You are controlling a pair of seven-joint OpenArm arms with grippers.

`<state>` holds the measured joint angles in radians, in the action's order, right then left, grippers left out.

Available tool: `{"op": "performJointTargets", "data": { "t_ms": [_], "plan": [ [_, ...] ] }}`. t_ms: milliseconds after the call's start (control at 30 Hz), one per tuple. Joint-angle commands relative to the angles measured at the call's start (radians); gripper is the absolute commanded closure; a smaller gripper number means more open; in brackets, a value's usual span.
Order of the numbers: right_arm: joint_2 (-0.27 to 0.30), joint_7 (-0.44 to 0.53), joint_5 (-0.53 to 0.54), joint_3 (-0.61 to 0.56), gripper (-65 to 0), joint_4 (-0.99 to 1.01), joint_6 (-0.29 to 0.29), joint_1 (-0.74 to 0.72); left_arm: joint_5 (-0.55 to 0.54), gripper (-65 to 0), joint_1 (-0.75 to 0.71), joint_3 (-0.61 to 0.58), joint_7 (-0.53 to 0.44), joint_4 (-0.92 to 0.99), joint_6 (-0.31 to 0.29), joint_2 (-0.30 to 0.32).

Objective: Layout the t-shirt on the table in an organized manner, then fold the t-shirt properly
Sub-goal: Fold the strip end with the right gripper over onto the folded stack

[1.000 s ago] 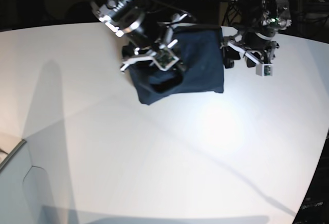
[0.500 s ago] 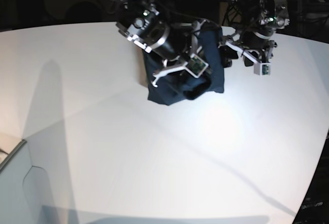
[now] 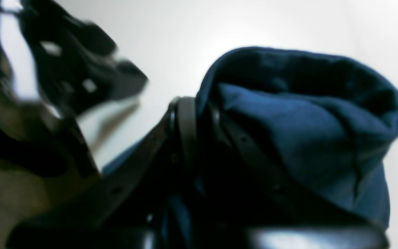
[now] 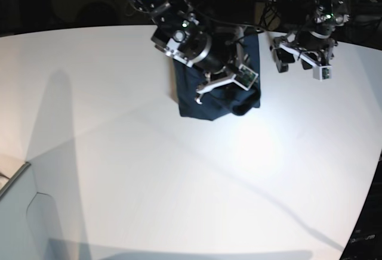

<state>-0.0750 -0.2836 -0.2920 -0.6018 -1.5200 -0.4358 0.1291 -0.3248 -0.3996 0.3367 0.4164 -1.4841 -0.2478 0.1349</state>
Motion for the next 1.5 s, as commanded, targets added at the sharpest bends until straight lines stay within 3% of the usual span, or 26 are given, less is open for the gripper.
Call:
{"op": "performJointTargets", "data": {
  "t_ms": [0,300,567,667,933,1133,1267,1467],
  "plan": [
    [-0.026,0.030,0.010,-0.004,0.0,-0.001,-0.004,-0.021,-0.004,-42.7,-0.005,0.000,-0.014,-0.014,-0.006,0.006],
    [-0.036,0.025,0.010,-0.005,-1.1,0.092,-0.004,-0.078,-0.001,-42.7,-0.006,0.002,-0.014,-0.022,-0.006,0.006],
    [-0.032,0.025,0.010,-0.036,-32.0,0.078,-0.004,-0.070,-0.007,-42.7,-0.008,0.037,-0.014,-0.023,-0.006,0.032],
    [-0.022,0.025,0.009,-0.031,-37.4,-0.003,-0.004,-0.047,-0.003,-42.7,-0.026,0.069,-0.014,-0.025,-0.006,0.033],
    [0.051,0.025,0.009,0.112,-37.6,-0.293,0.001,0.086,-0.009,-42.7,-0.057,0.186,-0.014,-0.025,-0.008,0.035],
    [0.053,0.027,0.009,0.219,-37.5,-0.291,0.001,0.155,-0.009,-42.7,-0.054,0.216,-0.014,-0.025,-0.008,0.036],
    [0.053,0.030,0.010,0.196,-37.5,-0.221,-0.001,0.179,-0.009,-42.7,-0.051,0.216,-0.014,-0.026,-0.008,0.036],
    [0.053,0.028,0.010,0.029,-37.7,-0.090,-0.002,0.160,-0.009,-42.7,-0.048,0.216,-0.014,-0.026,-0.008,0.036]
  ]
}}
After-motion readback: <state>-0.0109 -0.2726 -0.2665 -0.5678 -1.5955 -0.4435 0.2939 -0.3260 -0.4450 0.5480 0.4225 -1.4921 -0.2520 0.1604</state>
